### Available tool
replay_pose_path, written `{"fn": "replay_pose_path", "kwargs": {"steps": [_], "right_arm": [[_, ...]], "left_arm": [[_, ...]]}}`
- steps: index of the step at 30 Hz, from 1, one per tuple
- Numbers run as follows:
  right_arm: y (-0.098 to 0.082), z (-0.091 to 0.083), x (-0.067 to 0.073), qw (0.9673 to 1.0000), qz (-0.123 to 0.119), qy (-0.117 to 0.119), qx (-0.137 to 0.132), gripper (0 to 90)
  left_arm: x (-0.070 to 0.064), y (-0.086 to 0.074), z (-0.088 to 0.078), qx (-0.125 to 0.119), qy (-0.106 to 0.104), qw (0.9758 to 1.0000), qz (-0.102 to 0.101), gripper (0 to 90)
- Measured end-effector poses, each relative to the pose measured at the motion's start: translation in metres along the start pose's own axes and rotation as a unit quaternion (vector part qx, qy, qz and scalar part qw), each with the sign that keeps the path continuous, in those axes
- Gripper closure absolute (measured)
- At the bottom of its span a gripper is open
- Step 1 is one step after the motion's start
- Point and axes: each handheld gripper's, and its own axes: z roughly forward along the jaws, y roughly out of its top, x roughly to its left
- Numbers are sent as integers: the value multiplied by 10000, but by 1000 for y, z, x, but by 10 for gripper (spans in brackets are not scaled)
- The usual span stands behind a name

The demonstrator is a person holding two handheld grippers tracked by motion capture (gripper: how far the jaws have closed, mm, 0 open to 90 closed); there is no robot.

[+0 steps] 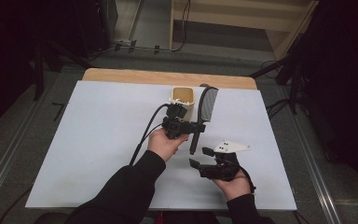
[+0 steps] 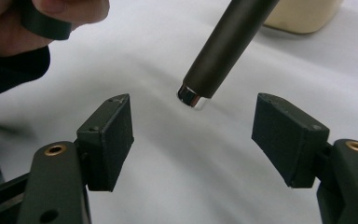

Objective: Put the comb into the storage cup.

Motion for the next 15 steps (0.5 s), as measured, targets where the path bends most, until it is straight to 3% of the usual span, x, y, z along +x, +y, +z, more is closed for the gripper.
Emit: {"fn": "replay_pose_path", "kwargs": {"steps": [15], "right_arm": [[-5,-15,-14,9994,-191,157,249,262]], "left_arm": [[2,1,-7,-72,-67,9999,107,727]]}}
